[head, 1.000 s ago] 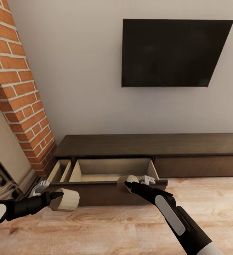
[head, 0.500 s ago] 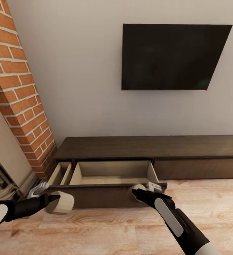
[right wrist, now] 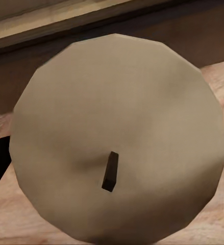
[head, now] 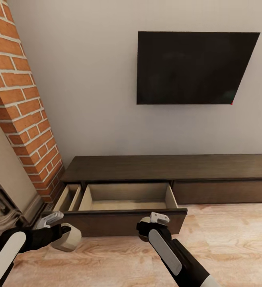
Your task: Place each of the two pumpkins and all three candles from the living room inside a cabinet in the living room (use any cabinet), then make sure every cabinet is closed, and position the cauldron so it is next to a table in the living room.
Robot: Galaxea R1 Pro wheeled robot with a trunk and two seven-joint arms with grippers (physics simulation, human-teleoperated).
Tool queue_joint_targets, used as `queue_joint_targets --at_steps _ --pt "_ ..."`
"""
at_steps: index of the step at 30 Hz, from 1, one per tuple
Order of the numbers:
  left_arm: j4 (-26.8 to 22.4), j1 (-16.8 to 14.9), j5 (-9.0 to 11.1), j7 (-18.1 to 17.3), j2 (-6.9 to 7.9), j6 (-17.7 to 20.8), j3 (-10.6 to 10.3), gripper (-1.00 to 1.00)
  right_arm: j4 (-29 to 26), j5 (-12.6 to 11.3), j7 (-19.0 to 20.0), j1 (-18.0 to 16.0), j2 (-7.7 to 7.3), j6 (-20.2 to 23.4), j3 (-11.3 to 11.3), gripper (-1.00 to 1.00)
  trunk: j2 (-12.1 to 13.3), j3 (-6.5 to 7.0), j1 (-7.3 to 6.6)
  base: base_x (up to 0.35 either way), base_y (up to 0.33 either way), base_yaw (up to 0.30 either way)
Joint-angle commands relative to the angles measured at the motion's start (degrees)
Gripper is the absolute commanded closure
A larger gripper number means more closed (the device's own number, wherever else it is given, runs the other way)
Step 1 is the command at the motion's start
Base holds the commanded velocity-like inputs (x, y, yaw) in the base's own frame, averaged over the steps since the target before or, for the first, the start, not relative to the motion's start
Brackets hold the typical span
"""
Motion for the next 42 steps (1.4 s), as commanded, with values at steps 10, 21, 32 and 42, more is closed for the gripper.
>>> queue_joint_targets --at_steps 10,21,32,42 --pt "-0.74 -0.06 0.63 1.68 -0.79 0.21 -2.68 1.00 -0.55 -0.11 -0.67 -0.08 0.35 2.13 1.39 1.00 -0.03 -0.05 -0.01 0.019 0.010 0.000" --pt "-0.72 -0.06 0.65 1.66 -0.44 0.22 -2.60 1.00 -1.77 -0.12 -0.63 -0.06 0.20 2.23 1.42 1.00 -0.03 -0.05 -0.01 0.232 0.177 0.000" --pt "-0.75 -0.06 0.74 1.63 -0.42 0.22 -2.49 1.00 -1.89 -0.19 -0.41 -0.06 0.18 2.23 1.34 1.00 -0.03 -0.05 -0.01 0.253 0.201 -0.137" --pt "-0.75 -0.06 0.81 1.64 -0.46 0.22 -2.49 1.00 -1.89 -0.19 -0.15 -0.06 0.18 2.15 1.33 1.00 -0.03 -0.05 -0.01 0.225 0.049 -0.022"
